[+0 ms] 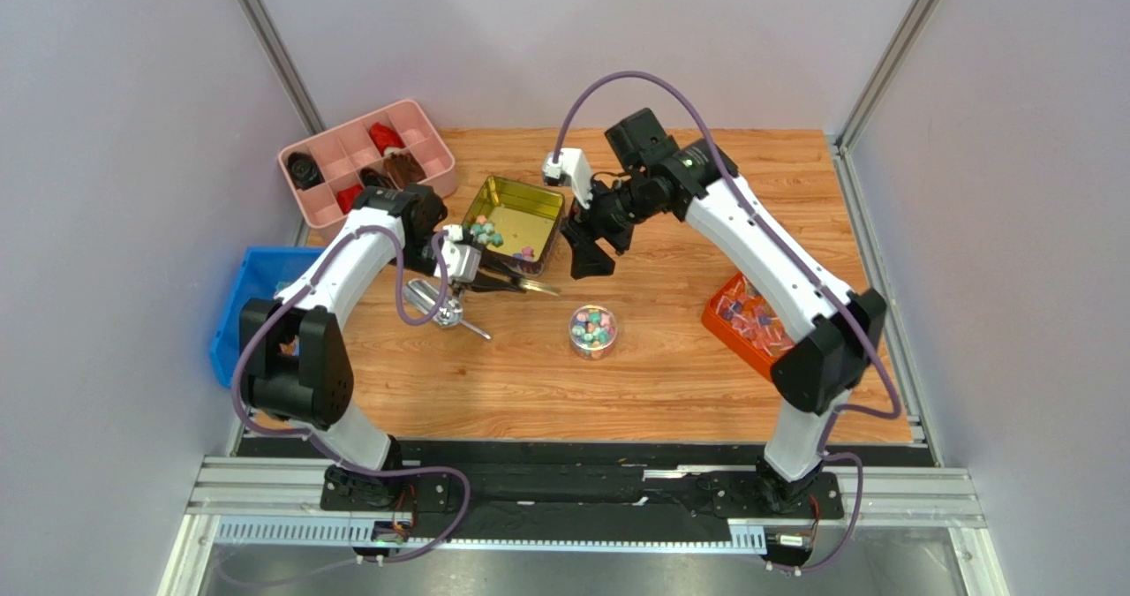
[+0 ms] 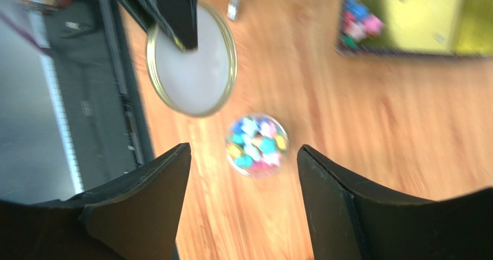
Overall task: Pack the candies
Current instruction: Close the bottle lid on the packing bottle.
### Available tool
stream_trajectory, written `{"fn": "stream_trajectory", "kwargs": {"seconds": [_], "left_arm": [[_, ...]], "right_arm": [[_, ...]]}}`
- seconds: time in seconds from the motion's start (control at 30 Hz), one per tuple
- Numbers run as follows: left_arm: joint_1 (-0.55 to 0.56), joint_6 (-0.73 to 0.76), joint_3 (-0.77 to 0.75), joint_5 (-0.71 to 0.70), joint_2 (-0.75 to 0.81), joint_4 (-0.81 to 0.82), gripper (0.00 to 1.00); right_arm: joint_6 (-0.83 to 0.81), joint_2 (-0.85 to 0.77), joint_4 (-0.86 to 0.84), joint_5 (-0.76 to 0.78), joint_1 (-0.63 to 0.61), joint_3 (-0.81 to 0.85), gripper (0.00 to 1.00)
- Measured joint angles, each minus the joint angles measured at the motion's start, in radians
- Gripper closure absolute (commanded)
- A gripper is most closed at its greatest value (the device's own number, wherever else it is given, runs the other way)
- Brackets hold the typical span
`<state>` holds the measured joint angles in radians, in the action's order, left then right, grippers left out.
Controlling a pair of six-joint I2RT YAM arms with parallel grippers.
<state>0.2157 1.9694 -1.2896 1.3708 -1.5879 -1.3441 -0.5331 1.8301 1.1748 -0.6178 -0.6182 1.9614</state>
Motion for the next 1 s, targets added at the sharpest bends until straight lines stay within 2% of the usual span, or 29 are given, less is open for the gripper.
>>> {"fn": "stream_trajectory", "kwargs": {"seconds": [0.2,0.43,0.6,0.77,0.9,1.0], "left_arm": [[0.000,-0.005,-0.106,0.043,-0.091,0.002,1.00],[0.012,-0.093,-0.208,0.055,-0.117,0.002,1.00],[0.024,-0.108,-0.231,0.057,-0.066,0.002,1.00],[0.026,-0.102,-0.277,0.041,0.051,0.010,1.00],[0.055,-0.202,-0.290,-0.048,0.181,0.000,1.00],[0.087,-0.357,-0.309,-0.118,0.222,0.082,1.00]], "right_arm": [[0.015,-0.177,-0.180,0.277,-0.023,-0.216,0.27],[0.014,-0.220,-0.305,0.458,-0.053,-0.323,0.27],[0.010,-0.226,-0.326,0.505,-0.072,-0.328,0.27],[-0.001,-0.245,-0.315,0.496,-0.074,-0.325,0.27],[-0.023,-0.263,-0.296,0.494,-0.074,-0.320,0.27],[-0.042,-0.278,-0.293,0.504,-0.075,-0.320,0.27]]}}
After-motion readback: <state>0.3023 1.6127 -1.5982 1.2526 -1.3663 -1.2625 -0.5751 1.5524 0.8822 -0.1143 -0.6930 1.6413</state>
